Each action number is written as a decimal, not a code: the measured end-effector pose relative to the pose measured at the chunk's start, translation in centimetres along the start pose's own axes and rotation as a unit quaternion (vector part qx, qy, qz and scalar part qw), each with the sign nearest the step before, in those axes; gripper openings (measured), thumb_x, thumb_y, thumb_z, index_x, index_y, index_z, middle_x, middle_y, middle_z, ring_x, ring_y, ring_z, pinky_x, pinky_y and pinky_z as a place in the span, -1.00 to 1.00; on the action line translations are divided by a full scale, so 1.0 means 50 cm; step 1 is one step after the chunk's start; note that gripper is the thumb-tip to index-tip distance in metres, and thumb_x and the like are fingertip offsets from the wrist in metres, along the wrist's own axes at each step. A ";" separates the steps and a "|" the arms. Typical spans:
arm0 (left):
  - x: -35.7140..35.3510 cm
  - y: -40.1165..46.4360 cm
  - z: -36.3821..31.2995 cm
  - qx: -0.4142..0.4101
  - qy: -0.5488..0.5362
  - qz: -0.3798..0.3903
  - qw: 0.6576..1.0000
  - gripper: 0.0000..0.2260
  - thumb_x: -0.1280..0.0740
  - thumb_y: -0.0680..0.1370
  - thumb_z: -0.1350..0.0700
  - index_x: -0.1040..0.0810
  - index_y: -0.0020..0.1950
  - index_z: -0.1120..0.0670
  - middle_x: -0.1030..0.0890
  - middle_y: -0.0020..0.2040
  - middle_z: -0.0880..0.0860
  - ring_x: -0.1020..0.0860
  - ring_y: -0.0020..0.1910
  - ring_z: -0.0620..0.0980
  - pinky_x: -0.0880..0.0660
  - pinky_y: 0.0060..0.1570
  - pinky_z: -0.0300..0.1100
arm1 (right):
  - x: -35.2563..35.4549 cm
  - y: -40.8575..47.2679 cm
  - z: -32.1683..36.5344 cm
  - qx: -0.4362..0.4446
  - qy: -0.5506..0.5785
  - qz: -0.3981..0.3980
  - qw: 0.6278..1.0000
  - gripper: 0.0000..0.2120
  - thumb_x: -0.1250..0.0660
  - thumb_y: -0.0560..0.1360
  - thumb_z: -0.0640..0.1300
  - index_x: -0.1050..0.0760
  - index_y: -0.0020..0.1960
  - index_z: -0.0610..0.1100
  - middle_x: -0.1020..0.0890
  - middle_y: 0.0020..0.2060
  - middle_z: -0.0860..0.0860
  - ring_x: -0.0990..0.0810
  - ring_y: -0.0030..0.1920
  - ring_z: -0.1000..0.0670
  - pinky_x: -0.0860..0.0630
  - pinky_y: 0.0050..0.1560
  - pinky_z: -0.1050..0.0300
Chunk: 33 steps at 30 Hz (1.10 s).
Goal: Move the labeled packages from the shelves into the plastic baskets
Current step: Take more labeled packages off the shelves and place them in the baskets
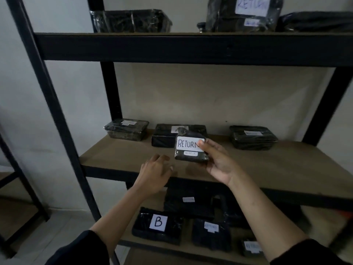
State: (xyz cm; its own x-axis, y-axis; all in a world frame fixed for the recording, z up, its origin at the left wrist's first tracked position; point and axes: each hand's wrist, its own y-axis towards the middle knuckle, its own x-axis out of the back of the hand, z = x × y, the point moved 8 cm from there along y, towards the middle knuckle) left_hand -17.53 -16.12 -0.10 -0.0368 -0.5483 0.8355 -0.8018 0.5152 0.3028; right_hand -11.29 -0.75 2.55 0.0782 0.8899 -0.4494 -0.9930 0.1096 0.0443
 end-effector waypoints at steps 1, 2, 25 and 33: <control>-0.012 -0.012 -0.016 -0.012 -0.012 0.002 1.000 -0.69 -0.21 0.56 0.00 -0.44 0.29 0.02 -0.48 0.18 0.04 -0.47 0.18 0.06 -0.42 0.18 -0.01 | 0.013 -0.025 -0.002 -0.004 -0.001 -0.018 1.000 -0.36 -0.69 -0.04 0.01 -0.56 -0.04 -0.17 -0.72 -0.11 -0.12 -0.71 -0.16 -0.02 -0.65 -0.27 0.15; -0.026 -0.026 -0.037 -0.027 -0.026 0.005 0.999 -0.72 -0.22 0.55 0.01 -0.46 0.25 0.01 -0.49 0.14 0.02 -0.48 0.16 0.05 -0.43 0.17 -0.02 | 0.029 -0.054 -0.005 -0.011 -0.001 -0.041 0.999 -0.44 -0.65 0.04 0.01 -0.57 -0.04 -0.16 -0.71 -0.10 -0.13 -0.70 -0.14 -0.03 -0.64 -0.30 0.16; -0.644 -0.146 -0.931 -0.167 -0.216 0.231 0.934 -0.82 -0.30 0.47 -0.02 -0.56 -0.04 0.05 -0.62 -0.12 0.06 -0.60 -0.15 -0.05 -0.55 -0.10 -0.10 | 0.841 -0.742 0.272 0.008 -0.052 -0.408 0.911 -0.75 -0.32 0.53 0.05 -0.56 0.03 -0.14 -0.68 -0.19 -0.09 -0.62 -0.22 -0.04 -0.46 -0.29 0.11; -0.830 -0.098 -1.136 -0.119 -0.194 0.223 0.948 -0.86 -0.27 0.53 0.03 -0.50 0.03 0.04 -0.59 -0.04 0.01 -0.54 -0.08 -0.06 -0.50 -0.04 -0.11 | 1.140 -0.835 0.329 -0.062 0.004 -0.449 0.891 -0.61 -0.39 0.48 0.06 -0.58 0.18 -0.18 -0.70 0.04 -0.16 -0.65 0.11 -0.14 -0.54 0.15 -0.04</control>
State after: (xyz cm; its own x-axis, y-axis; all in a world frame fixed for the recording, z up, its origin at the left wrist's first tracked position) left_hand 21.81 41.54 -10.23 -0.5947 -0.4178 0.6869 -0.4993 0.8616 0.0917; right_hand 36.10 52.69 -10.22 0.8467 0.4646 -0.2592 -0.5318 0.7261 -0.4357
